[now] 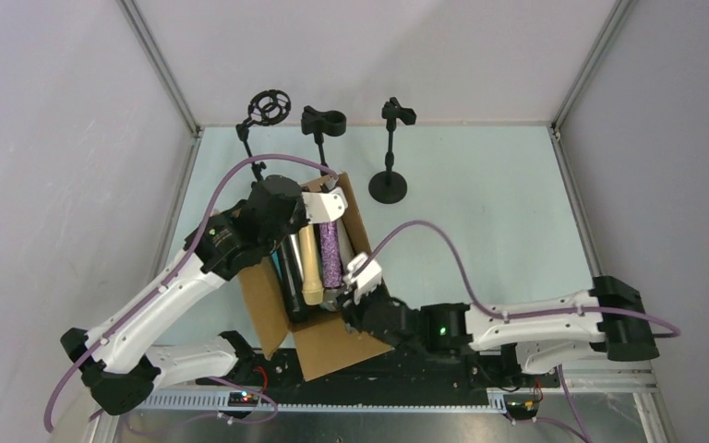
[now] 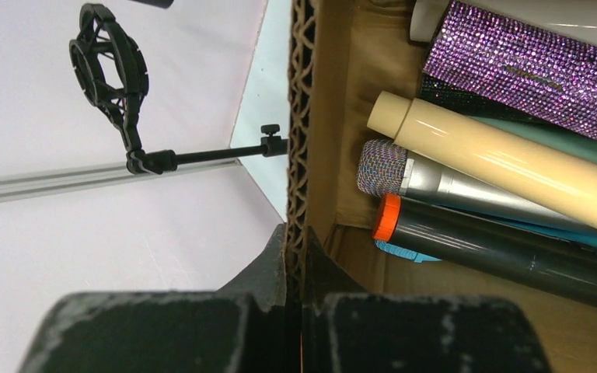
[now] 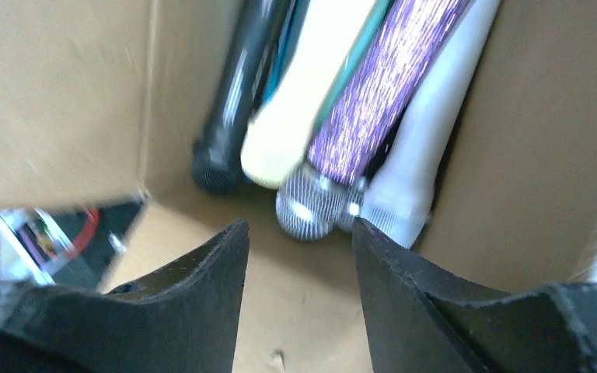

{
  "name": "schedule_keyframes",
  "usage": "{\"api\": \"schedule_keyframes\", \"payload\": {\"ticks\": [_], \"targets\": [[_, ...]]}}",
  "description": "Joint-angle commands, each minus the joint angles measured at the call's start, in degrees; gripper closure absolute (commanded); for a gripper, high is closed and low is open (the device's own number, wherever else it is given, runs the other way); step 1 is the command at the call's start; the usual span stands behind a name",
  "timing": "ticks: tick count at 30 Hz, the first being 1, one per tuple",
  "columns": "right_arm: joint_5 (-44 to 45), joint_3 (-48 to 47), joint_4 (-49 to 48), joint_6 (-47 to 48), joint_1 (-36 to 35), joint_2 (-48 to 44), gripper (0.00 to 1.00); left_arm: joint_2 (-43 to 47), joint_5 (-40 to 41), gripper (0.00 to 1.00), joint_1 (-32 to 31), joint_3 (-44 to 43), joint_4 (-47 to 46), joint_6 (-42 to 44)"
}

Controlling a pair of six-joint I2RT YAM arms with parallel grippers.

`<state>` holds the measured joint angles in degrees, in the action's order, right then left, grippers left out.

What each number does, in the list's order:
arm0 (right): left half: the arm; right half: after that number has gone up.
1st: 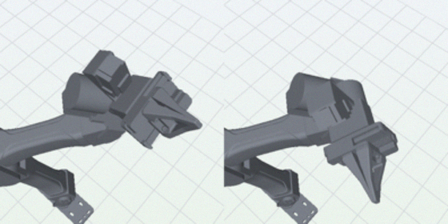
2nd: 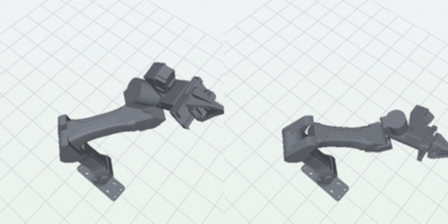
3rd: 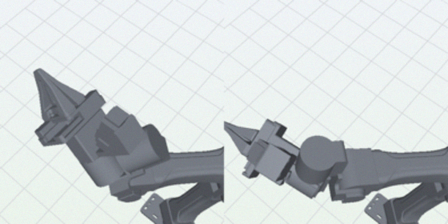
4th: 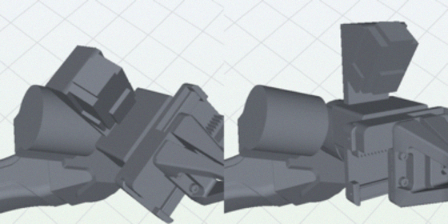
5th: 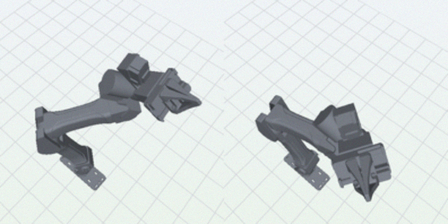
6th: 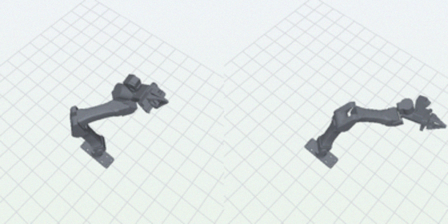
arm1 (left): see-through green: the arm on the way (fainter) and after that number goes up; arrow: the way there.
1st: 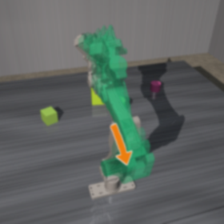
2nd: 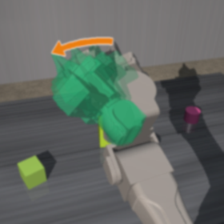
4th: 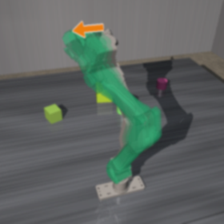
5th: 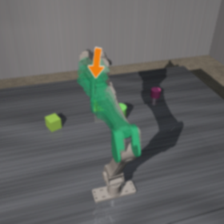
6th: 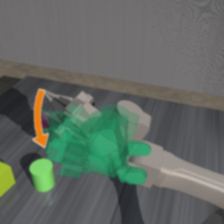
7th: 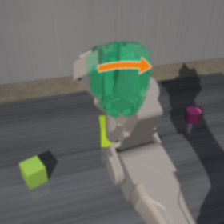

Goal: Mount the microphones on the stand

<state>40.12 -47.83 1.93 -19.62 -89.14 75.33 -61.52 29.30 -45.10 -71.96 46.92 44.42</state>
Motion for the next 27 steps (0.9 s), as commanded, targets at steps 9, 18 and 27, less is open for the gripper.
{"api": "schedule_keyframes", "payload": {"ticks": [9,18,27], "targets": [[8.3,-13.1,-6.6,-2.6,7.6,10.4,0.38,0.4,-0.8,1.00,-0.9,-5.6,-1.0,-1.8],[11.5,-19.8,2.4,-13.3,12.8,17.8,0.35,1.9,-1.4,1.00,-1.1,-5.2,-0.5,-2.1],[6.1,-19.9,2.4,-14.8,15.2,20.2,0.50,2.6,-1.3,1.00,-1.1,-4.8,-0.4,-1.9]]}}
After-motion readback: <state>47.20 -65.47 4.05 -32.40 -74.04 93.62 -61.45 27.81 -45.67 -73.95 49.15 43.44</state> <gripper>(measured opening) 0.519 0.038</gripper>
